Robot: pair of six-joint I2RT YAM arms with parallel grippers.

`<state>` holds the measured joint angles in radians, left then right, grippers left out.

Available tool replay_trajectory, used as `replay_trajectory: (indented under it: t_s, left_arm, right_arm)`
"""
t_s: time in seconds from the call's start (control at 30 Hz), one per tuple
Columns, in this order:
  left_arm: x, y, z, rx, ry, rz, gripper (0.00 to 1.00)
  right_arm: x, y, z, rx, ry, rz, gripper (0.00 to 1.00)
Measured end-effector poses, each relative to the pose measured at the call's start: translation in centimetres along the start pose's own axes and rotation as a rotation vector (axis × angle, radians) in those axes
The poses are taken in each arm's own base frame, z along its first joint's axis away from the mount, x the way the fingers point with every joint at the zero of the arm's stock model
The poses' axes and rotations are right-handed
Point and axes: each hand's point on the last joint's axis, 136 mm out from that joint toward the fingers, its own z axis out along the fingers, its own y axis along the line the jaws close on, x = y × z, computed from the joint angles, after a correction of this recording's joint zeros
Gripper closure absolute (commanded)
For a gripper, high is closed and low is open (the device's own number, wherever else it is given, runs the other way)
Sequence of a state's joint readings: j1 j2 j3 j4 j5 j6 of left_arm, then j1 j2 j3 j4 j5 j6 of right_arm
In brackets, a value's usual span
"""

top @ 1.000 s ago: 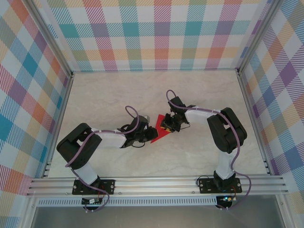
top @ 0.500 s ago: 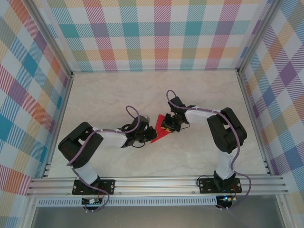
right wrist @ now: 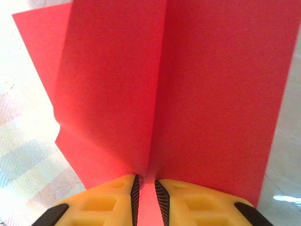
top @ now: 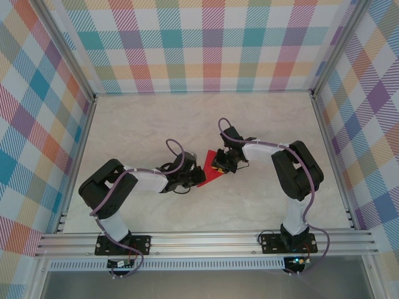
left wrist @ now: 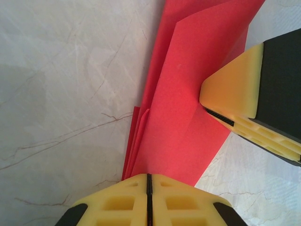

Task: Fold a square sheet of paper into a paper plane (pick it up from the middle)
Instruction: Fourth fold the wing at the center of the table.

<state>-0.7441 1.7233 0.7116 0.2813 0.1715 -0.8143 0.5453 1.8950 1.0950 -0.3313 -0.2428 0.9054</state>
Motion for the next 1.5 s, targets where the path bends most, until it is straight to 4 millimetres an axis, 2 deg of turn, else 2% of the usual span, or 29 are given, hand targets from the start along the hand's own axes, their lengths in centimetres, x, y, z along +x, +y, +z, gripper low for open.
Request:
replay_trajectory:
  t_s: [0.3, 0.53, 0.73, 0.83, 1.03, 1.27, 1.5]
  left_arm:
    - [-0.1, -0.1, 0.1, -0.016, 0.011, -0.003, 0.92]
    - [-0.2, -0.2, 0.3, -0.031, 0.022, -0.004, 0.93]
    - [-0.2, -0.3, 0.5, -0.037, 0.037, -0.001, 0.94]
    - [-0.2, -0.5, 0.6, -0.032, 0.041, 0.003, 0.94]
    - [-0.2, -0.6, 0.7, -0.029, 0.046, 0.009, 0.94]
    - [-0.2, -0.6, 0.7, -0.029, 0.048, 0.009, 0.95]
    - [-0.2, -0.6, 0.7, -0.030, 0.048, 0.009, 0.95]
  right_arm:
    - [-0.2, 0.4, -0.5, -0.015, -0.016, -0.013, 0.71]
    - [-0.5, -0.1, -2.0, -0.001, -0.054, -0.070, 0.67]
    - [-0.4, 2.5, -4.5, -0.108, -0.073, -0.179, 0.75]
    - [0.0, 3.6, -4.8, -0.161, -0.057, -0.222, 0.81]
    - [1.1, 4.1, -4.1, -0.199, 0.001, -0.264, 0.89]
    - [1.9, 2.6, -1.3, -0.164, 0.084, -0.243, 0.91]
    - [1.6, 1.9, -0.6, -0.133, 0.077, -0.233, 0.91]
